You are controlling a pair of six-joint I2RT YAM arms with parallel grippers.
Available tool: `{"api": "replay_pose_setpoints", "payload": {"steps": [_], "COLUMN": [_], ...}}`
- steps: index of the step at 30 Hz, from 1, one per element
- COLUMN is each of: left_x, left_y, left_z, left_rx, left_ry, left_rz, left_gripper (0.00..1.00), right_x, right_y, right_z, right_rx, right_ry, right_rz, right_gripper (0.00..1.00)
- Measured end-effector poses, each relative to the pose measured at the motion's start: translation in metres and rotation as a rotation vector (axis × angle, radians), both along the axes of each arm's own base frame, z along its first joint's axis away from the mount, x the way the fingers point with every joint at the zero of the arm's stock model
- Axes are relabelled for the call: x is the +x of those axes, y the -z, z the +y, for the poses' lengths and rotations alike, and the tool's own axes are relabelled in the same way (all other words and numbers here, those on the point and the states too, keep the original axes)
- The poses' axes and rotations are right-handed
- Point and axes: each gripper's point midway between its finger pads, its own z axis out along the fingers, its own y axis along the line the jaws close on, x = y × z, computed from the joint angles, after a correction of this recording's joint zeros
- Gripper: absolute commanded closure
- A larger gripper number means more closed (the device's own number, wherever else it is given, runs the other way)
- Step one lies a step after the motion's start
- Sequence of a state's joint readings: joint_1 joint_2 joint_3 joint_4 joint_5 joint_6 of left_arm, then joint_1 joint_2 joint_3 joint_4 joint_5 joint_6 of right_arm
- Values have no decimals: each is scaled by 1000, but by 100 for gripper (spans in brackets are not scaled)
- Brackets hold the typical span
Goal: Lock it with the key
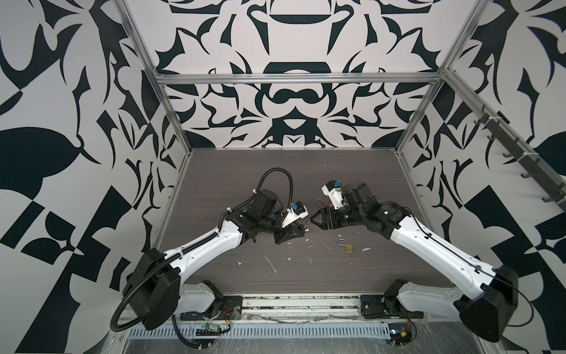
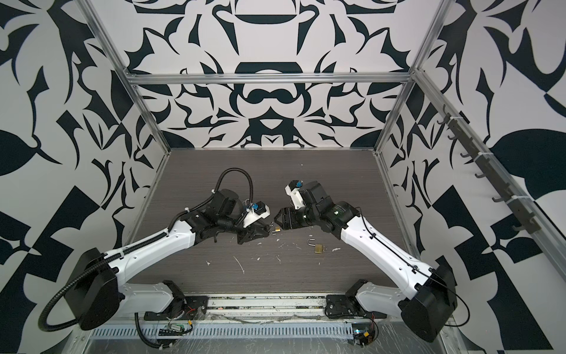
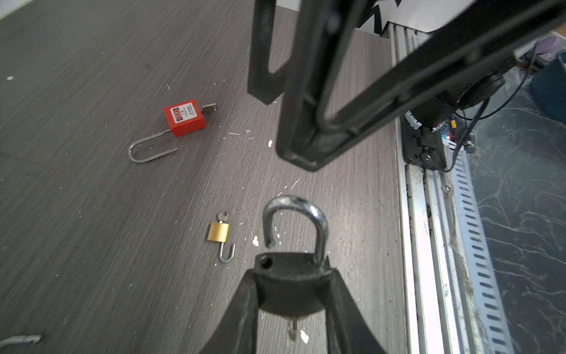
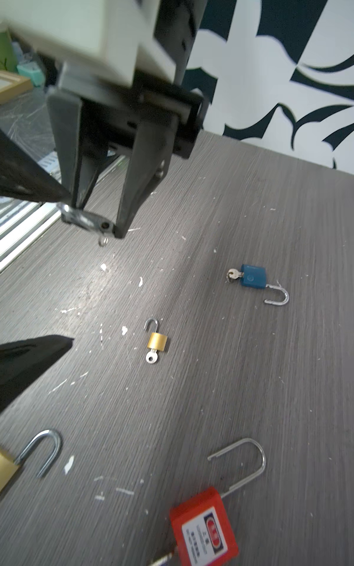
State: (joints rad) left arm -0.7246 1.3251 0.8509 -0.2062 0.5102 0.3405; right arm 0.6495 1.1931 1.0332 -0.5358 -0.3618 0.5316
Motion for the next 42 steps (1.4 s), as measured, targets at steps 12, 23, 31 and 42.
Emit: {"api": "replay_pose_setpoints", "payload": {"steps": [12,23,31,42], "left_x": [11,13,14,17], "left_y": [7,9,11,8], "left_z": [4,5,4,2], "left_rx": [42,49,56,52], "left_ry": [-55,-60,-62,-66], "left_rz": [-27,-26,-22,-31], "left_gripper": [96,96,96,96], "right_x": [3,6,8,8], "right_y": [21,24,24,28], "right_z": [16,24,29,35], "right_rx": [58,85,102,112], "right_ry": [33,27,15,-1], "right_rz": [135,153,160,173], "right_gripper": [56,62,74,88]}}
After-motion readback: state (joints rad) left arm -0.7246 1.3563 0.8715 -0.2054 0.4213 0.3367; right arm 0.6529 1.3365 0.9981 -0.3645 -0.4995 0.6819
